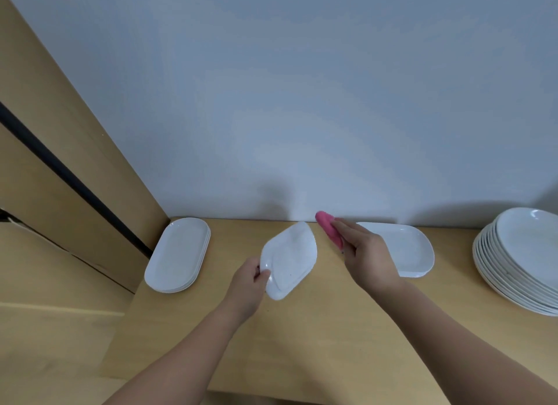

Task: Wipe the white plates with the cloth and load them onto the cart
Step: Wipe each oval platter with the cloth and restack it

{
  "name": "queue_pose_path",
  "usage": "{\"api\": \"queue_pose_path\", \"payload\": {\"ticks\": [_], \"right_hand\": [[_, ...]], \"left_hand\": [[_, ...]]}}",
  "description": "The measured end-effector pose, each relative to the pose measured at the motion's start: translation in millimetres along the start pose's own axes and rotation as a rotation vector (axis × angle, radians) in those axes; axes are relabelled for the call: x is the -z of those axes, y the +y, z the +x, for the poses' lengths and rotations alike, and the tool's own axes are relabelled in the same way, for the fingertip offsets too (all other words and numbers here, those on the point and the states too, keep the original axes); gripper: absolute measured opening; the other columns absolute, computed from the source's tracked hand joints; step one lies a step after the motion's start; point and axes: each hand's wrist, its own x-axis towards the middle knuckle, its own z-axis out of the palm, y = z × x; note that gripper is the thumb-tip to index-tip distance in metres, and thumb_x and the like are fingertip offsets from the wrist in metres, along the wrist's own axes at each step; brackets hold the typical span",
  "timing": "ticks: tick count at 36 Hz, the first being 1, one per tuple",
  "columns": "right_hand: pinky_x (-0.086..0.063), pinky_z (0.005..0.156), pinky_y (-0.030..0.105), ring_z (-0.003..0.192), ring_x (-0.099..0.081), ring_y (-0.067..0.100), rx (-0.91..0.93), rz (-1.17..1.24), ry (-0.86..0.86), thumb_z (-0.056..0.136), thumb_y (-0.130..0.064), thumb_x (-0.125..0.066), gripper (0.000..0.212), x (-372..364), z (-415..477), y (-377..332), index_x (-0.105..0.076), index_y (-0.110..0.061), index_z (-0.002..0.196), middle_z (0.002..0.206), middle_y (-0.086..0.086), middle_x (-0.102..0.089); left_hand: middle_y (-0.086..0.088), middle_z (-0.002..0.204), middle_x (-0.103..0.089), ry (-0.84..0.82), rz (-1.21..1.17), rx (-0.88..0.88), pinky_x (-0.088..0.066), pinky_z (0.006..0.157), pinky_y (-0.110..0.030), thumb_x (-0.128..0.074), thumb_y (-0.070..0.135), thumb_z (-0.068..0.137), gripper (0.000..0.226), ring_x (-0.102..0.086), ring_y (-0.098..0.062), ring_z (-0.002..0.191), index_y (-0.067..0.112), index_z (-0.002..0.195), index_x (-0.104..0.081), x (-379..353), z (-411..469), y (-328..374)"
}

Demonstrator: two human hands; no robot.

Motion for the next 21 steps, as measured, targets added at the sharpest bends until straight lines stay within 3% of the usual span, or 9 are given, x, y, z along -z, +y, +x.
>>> {"api": "queue_pose_path", "payload": {"ticks": [2, 5, 8, 10, 13, 16, 19, 21], "right_hand": [[-0.043, 0.100, 0.019, 0.123, -0.050, -0.004, 0.007, -0.021, -0.010, 0.094, 0.003, -0.052, 0.044, -11.1, -3.4, -2.0, -0.061, -0.021, 0.130, 0.136, -0.018, -0.054], [-0.039, 0.088, 0.010, 0.114, -0.053, -0.003, 0.064, -0.105, 0.007, 0.080, 0.013, -0.062, 0.050, -34.2, -8.8, -4.3, -0.067, -0.015, 0.121, 0.127, -0.016, -0.057], [-0.051, 0.081, 0.026, 0.107, -0.063, 0.025, 0.056, -0.169, -0.123, 0.075, 0.017, -0.058, 0.051, -60.7, -12.1, -2.0, -0.068, -0.010, 0.117, 0.122, 0.004, -0.067], [-0.052, 0.083, 0.036, 0.111, -0.059, 0.030, -0.006, -0.177, -0.275, 0.080, 0.013, -0.051, 0.050, -77.4, -12.8, -0.4, -0.064, -0.009, 0.123, 0.124, 0.009, -0.064], [-0.040, 0.101, 0.036, 0.132, -0.044, 0.028, -0.052, -0.193, -0.464, 0.091, 0.000, -0.047, 0.049, -99.5, -16.8, 3.6, -0.051, -0.013, 0.139, 0.143, 0.009, -0.049], [-0.019, 0.117, 0.038, 0.148, -0.013, 0.023, -0.017, -0.216, -0.556, 0.101, -0.019, -0.040, 0.048, -113.9, -24.3, 10.5, -0.035, -0.022, 0.148, 0.159, -0.001, -0.023], [-0.001, 0.120, 0.035, 0.149, 0.004, 0.020, 0.030, -0.227, -0.616, 0.103, -0.024, -0.033, 0.051, -119.5, -28.7, 17.7, -0.021, -0.029, 0.152, 0.161, -0.007, -0.008], [0.006, 0.120, 0.031, 0.147, 0.008, 0.014, 0.089, -0.216, -0.633, 0.102, -0.020, -0.033, 0.052, -121.7, -26.7, 21.2, -0.021, -0.029, 0.152, 0.160, -0.009, -0.010]], "left_hand": [[-0.005, 0.106, -0.067, -0.013, -0.157, 0.089, -0.059, 0.077, -0.033, -0.048, 0.009, 0.097, 0.017, -0.066, -0.018, 0.096, 0.020, 0.104, -0.059, -1.3, -1.3, 0.1], [-0.006, 0.107, -0.067, -0.028, -0.262, 0.156, -0.056, 0.066, -0.022, -0.049, 0.007, 0.098, 0.015, -0.068, -0.017, 0.096, 0.016, 0.105, -0.058, -3.5, -4.3, -1.5], [-0.005, 0.106, -0.067, -0.052, -0.261, 0.178, -0.057, 0.066, -0.024, -0.049, 0.006, 0.098, 0.015, -0.068, -0.018, 0.096, 0.014, 0.108, -0.058, -4.3, -7.0, -3.9], [-0.005, 0.107, -0.068, -0.087, -0.247, 0.181, -0.059, 0.069, -0.028, -0.049, 0.005, 0.096, 0.019, -0.068, -0.019, 0.098, 0.014, 0.111, -0.058, -3.7, -8.3, -4.1], [-0.008, 0.109, -0.070, -0.146, -0.269, 0.170, -0.060, 0.075, -0.035, -0.051, -0.004, 0.091, 0.031, -0.069, -0.020, 0.098, 0.014, 0.115, -0.058, -3.5, -10.5, -3.0], [-0.012, 0.110, -0.070, -0.160, -0.304, 0.170, -0.060, 0.078, -0.038, -0.051, -0.009, 0.089, 0.038, -0.069, -0.022, 0.099, 0.012, 0.119, -0.059, -2.7, -11.8, -2.9], [-0.017, 0.111, -0.069, -0.143, -0.302, 0.188, -0.060, 0.077, -0.038, -0.050, -0.011, 0.089, 0.037, -0.068, -0.025, 0.099, 0.006, 0.121, -0.058, -3.1, -12.6, -5.1], [-0.017, 0.110, -0.069, -0.135, -0.304, 0.200, -0.058, 0.071, -0.034, -0.049, -0.012, 0.088, 0.036, -0.068, -0.023, 0.094, 0.004, 0.120, -0.057, -4.4, -13.0, -6.3]]}}
